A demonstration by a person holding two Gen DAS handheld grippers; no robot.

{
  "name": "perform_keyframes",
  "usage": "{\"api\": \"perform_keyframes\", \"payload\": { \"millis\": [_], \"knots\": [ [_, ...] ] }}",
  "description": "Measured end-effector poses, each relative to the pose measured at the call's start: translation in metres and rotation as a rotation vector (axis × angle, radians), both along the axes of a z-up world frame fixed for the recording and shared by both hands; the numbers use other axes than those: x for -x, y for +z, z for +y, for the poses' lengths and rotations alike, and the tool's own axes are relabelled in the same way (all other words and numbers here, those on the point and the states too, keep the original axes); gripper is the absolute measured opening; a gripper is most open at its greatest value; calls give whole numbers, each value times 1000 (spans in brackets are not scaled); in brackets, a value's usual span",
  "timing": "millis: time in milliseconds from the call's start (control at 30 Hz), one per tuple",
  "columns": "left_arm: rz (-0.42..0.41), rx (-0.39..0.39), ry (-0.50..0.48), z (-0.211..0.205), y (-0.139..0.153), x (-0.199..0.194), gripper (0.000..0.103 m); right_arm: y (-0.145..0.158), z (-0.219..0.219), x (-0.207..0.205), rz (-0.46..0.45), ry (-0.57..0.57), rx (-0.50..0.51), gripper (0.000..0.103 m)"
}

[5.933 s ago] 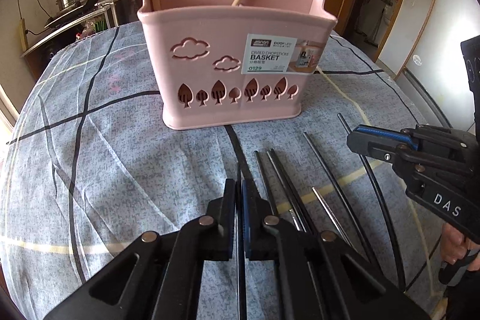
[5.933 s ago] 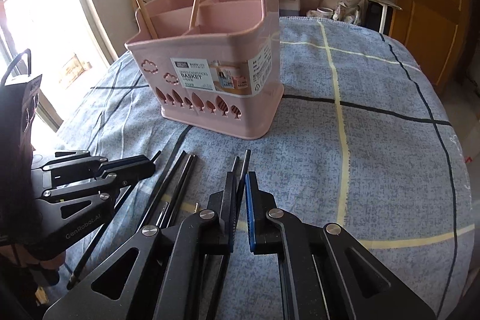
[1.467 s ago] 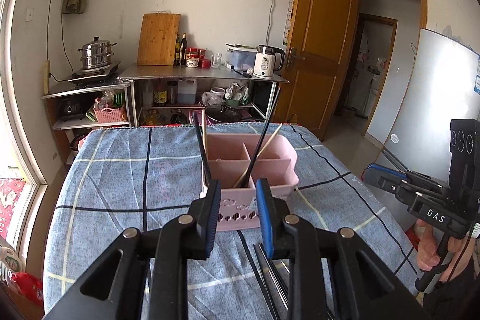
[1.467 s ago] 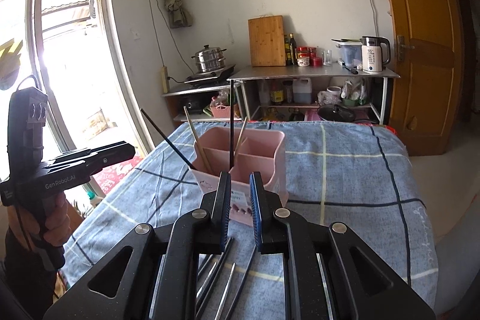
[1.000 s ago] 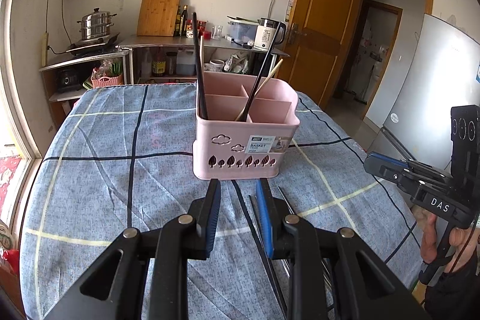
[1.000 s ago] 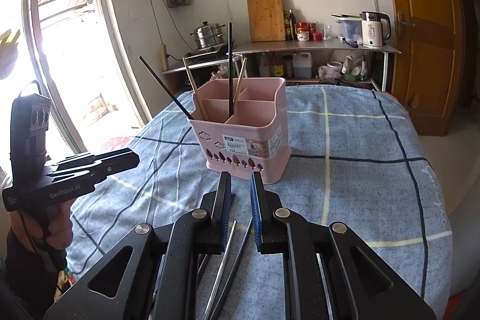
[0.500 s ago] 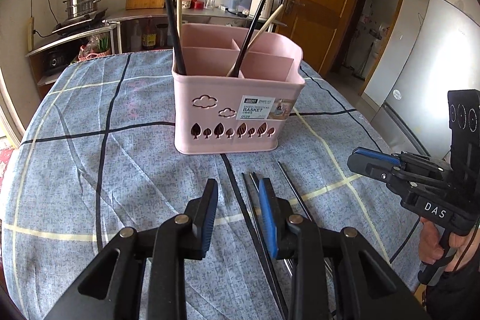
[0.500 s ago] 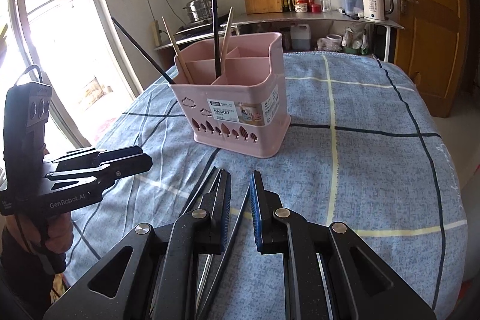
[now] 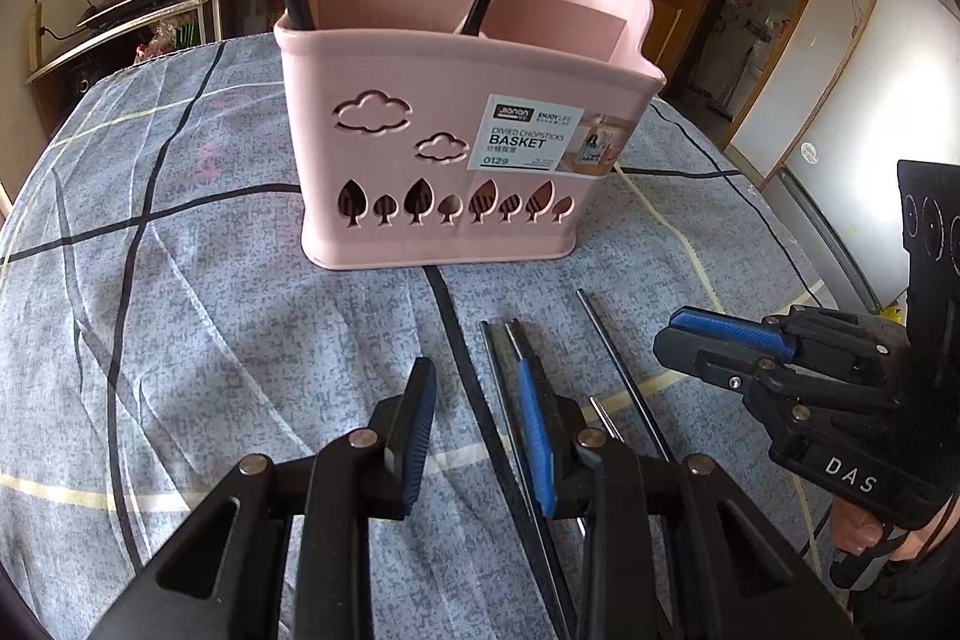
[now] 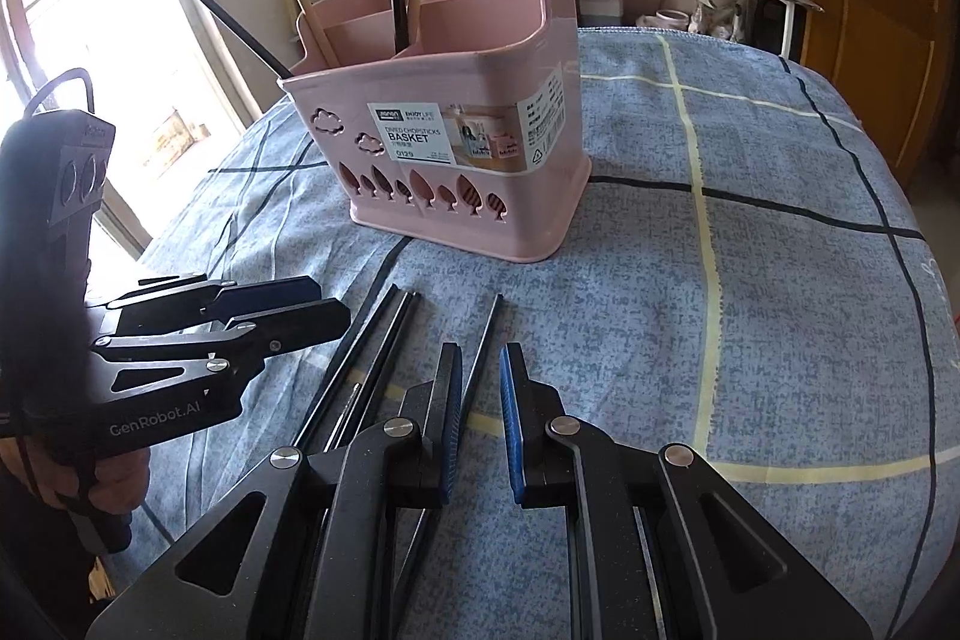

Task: Organize utensils
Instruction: 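Grasp a dark chopstick with the left tool while the right tool grasps another dark chopstick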

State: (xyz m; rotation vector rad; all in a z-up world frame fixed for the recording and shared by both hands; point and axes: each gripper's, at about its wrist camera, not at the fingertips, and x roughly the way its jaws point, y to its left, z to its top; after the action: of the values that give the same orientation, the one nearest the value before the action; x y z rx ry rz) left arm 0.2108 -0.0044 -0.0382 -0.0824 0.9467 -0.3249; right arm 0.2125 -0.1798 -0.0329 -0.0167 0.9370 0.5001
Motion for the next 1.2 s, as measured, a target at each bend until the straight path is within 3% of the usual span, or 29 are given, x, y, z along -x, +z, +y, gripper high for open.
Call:
{"api": "perform_keyframes", "payload": {
  "millis": [433, 500, 567, 633, 1200],
  "knots": [
    [-5, -106, -12, -17, -13, -8, 29, -21, 18, -14, 37, 14, 58, 13],
    [-18, -134, -16, -21, -13, -6, 26, -22, 18, -15, 31, 14, 62, 13],
    [-26, -159, -13, -22, -14, -6, 14, -22, 17, -16, 35, 12, 61, 13],
    [-21, -154, -7, -17, -14, -7, 10, -22, 16, -16, 37, 13, 61, 13],
    [36, -118, 16, 3, -12, -14, 10, -20, 21, -31, 71, -38, 133, 12]
  ]
}}
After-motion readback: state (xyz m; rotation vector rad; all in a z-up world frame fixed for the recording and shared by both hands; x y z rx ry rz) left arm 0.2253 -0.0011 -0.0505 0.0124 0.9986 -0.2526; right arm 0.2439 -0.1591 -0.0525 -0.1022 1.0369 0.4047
